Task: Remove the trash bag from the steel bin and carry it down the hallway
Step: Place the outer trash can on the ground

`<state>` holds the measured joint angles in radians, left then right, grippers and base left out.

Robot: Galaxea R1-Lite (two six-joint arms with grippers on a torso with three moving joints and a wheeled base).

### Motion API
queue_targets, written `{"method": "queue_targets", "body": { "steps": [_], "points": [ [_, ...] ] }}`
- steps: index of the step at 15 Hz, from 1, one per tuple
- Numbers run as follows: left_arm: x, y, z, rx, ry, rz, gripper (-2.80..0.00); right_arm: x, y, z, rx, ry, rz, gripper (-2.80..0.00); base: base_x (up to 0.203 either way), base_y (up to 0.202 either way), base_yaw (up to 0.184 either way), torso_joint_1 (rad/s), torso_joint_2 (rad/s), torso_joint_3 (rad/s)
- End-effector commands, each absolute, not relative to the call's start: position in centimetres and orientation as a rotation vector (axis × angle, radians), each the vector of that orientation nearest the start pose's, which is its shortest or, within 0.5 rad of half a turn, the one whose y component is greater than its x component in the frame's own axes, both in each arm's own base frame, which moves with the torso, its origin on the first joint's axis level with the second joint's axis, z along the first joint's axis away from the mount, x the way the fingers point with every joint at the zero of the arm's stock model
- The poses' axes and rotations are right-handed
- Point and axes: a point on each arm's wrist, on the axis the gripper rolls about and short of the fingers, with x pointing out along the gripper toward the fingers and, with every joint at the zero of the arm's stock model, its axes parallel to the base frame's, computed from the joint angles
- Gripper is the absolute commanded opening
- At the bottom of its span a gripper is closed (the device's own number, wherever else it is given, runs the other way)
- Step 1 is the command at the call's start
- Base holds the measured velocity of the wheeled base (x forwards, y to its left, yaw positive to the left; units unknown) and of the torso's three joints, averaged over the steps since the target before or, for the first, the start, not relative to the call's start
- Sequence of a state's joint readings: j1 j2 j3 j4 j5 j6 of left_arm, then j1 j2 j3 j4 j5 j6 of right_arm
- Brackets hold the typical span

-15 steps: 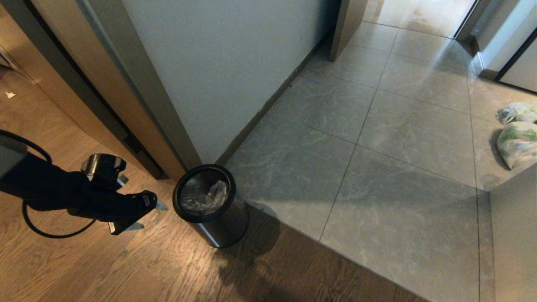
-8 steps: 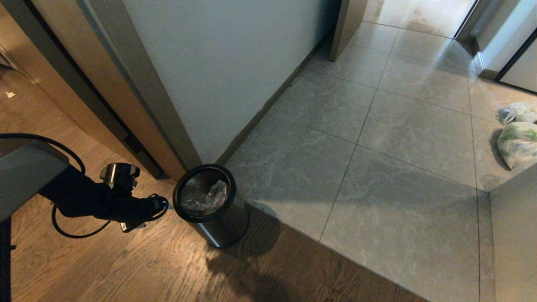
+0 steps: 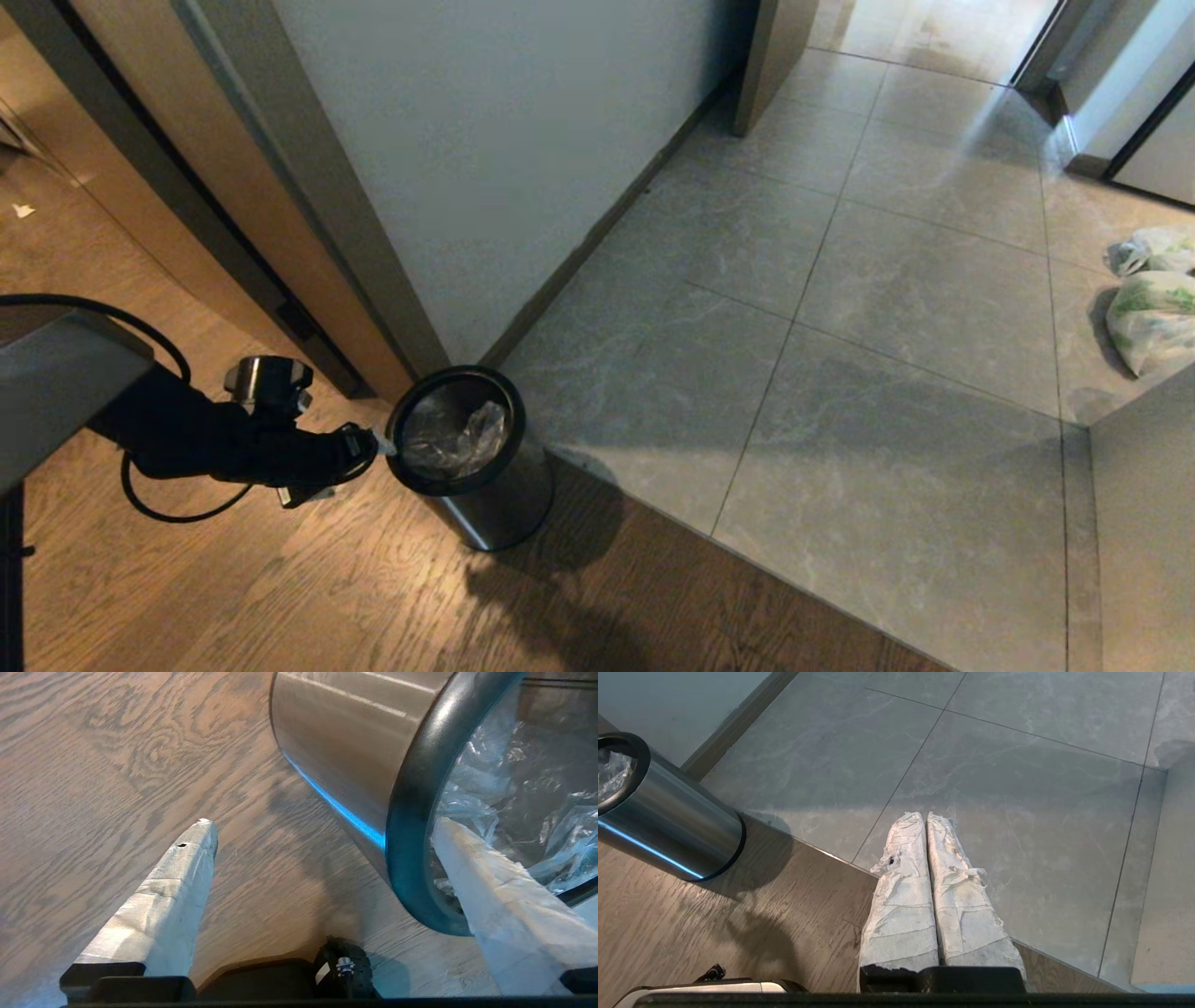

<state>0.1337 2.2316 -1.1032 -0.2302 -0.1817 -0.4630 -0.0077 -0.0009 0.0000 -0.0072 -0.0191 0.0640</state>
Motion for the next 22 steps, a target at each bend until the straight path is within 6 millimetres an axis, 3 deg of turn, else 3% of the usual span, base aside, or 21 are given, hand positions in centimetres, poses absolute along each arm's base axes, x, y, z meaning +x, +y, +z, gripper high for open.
{"method": "queue_targets", "body": {
  "steps": [1, 10, 22],
  "points": [
    [39.2, 4.3, 3.0, -0.569, 0.885, 0.149, 0.00, -2.3, 0.0, 7.6, 0.064, -0.009, -0.027, -2.80, 0.000, 0.000, 0.000, 0.000, 0.00, 0.000],
    [41.6, 3.2, 0.1, -0.561, 0.905, 0.158, 0.00, -2.3, 0.0, 7.6, 0.064, -0.009, -0.026, -2.80, 0.000, 0.000, 0.000, 0.000, 0.00, 0.000],
    [42.9, 2.1, -0.2, -0.560, 0.873, 0.163, 0.00, -2.3, 0.0, 7.6, 0.064, -0.009, -0.027, -2.80, 0.000, 0.000, 0.000, 0.000, 0.00, 0.000]
  ]
}}
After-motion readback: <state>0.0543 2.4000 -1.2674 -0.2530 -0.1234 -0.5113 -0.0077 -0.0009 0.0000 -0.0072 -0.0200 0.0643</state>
